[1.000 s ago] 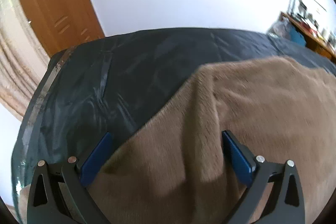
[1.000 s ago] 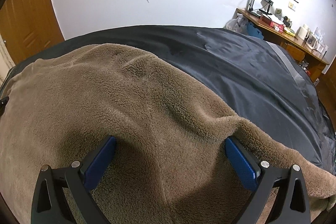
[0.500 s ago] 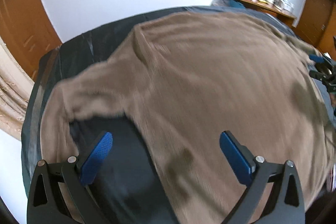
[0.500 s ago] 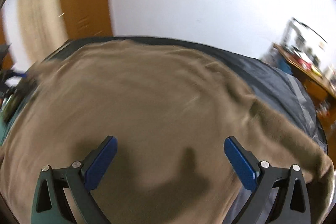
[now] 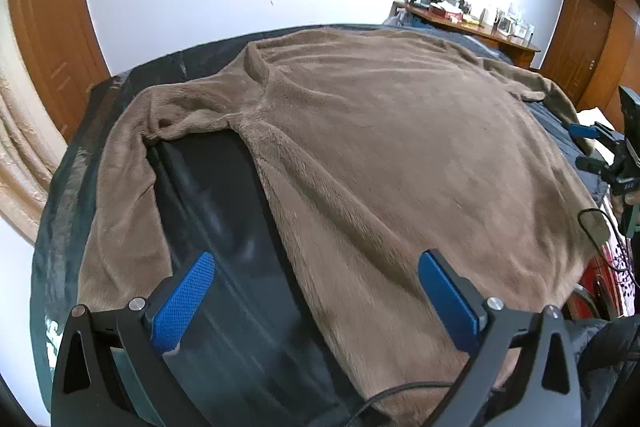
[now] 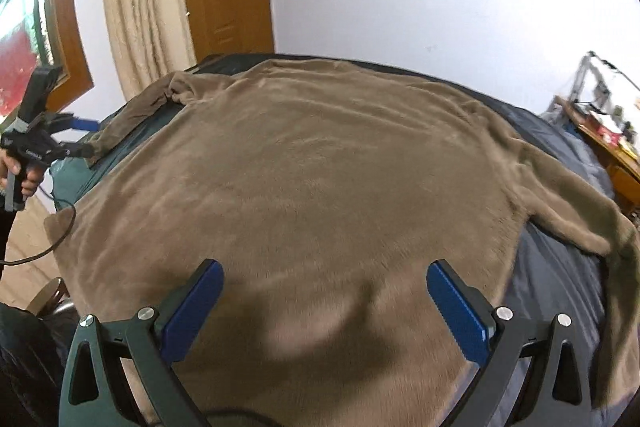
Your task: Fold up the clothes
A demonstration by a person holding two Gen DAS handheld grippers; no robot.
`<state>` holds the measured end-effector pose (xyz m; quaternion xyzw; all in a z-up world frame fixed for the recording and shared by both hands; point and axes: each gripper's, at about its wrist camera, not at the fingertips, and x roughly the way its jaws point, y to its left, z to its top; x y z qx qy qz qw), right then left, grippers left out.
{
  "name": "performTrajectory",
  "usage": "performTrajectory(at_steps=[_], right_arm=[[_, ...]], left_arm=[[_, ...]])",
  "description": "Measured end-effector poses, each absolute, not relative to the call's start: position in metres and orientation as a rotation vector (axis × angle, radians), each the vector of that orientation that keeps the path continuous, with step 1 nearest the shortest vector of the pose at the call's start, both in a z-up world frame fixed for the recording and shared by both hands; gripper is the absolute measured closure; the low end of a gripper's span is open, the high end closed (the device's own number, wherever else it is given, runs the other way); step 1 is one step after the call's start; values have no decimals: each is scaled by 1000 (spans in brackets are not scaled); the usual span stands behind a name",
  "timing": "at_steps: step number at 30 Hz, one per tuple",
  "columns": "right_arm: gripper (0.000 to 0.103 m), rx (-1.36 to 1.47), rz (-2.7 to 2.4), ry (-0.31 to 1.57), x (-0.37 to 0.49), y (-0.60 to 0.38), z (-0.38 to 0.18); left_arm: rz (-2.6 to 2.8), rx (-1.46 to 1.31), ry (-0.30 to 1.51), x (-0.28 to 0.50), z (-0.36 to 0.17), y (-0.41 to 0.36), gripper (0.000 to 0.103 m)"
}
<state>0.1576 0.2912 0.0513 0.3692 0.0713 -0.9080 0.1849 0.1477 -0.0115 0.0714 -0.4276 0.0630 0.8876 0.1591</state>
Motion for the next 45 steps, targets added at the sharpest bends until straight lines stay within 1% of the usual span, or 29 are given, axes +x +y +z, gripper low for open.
performTrajectory(at_steps=[5, 9, 12, 15, 17, 23, 28, 33, 37, 42, 45], right_arm=[[0, 947, -2676, 169, 203, 314, 73], [0, 827, -2779, 211, 250, 323, 89], [0, 753, -2843, 253, 284, 328, 92], [0, 733, -2891, 321, 311, 330, 83], [0, 732, -2918, 371, 326, 331, 76], [0, 823, -2897, 626, 356, 321, 41], [0, 907, -2841, 702, 350, 315, 16], [0, 958, -2847, 750, 331, 309, -4], [0, 921, -2936, 682, 323, 315, -2], [0, 868, -3047, 580, 314, 324, 1], [0, 875, -3069, 639, 311, 321, -8]], left_arm=[[2590, -1125, 240, 191, 89, -13, 0], [2621, -1070, 276, 224, 96, -14, 0], [2635, -1064, 323, 245, 87, -10, 0], [2636, -1075, 411, 264, 68, -1, 0], [2613, -1089, 440, 272, 55, 6, 0], [2577, -1102, 474, 289, 24, 17, 0], [2675, -1164, 447, 273, 10, 11, 0], [2740, -1161, 293, 264, 10, -2, 0], [2814, -1105, 255, 264, 12, -1, 0], [2869, -1049, 313, 262, 7, 12, 0], [2902, -1022, 367, 261, 4, 22, 0]])
